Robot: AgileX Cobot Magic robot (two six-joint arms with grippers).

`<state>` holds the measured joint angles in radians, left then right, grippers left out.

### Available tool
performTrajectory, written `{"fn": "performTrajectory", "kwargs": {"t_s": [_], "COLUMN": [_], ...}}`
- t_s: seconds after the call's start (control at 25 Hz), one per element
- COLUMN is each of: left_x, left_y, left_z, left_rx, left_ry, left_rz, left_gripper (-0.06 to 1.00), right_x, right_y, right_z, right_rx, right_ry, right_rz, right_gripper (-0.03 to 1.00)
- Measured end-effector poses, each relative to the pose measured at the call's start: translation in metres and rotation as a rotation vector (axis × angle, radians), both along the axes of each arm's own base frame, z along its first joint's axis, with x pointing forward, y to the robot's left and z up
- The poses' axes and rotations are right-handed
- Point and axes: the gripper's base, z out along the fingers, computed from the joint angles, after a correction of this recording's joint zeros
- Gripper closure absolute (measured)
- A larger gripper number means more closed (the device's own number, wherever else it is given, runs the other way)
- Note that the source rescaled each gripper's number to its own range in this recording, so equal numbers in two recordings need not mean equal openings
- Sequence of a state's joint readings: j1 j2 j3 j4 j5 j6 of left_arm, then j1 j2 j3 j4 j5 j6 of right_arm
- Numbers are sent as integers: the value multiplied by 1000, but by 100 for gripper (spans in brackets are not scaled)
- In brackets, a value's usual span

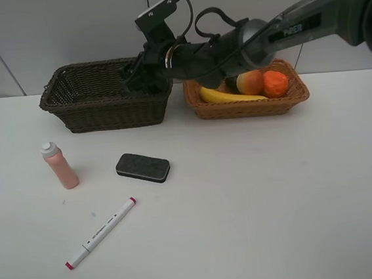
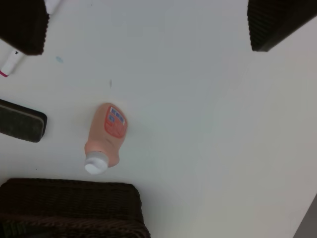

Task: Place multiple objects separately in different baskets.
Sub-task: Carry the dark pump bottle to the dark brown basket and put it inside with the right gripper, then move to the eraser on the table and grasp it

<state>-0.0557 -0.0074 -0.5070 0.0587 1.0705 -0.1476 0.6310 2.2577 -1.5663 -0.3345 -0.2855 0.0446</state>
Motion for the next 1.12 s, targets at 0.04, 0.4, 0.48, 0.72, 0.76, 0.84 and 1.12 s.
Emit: {"fn": "performTrajectory", "kwargs": {"t_s": [0.04, 0.4, 0.48, 0.72, 0.76, 0.84, 1.12], "left_x": [0, 0, 0, 0, 0, 0, 0], "left_y": [0, 0, 0, 0, 0, 0, 0], "left_z": [0, 0, 0, 0, 0, 0, 0], "left_rx": [0, 0, 0, 0, 0, 0, 0], "left_ry": [0, 0, 0, 0, 0, 0, 0], "left_rz": [0, 0, 0, 0, 0, 0, 0], "left_gripper": [-6, -6, -6, -6, -6, -6, -6], "right_x": [0, -1, -2, -15, -19, -28, -68], "right_y": [0, 0, -2, -15, -18, -23, -33], "right_z": [0, 5, 15, 66, 75, 90, 123], "right_rx": [0, -9, -40, -225, -270, -359, -565], "right_ry": [0, -12, -29, -70, -70, -73, 51], "right_rz": [0, 6, 16, 3, -6, -16, 17], "right_gripper": [4, 4, 4, 4, 4, 4, 4]}}
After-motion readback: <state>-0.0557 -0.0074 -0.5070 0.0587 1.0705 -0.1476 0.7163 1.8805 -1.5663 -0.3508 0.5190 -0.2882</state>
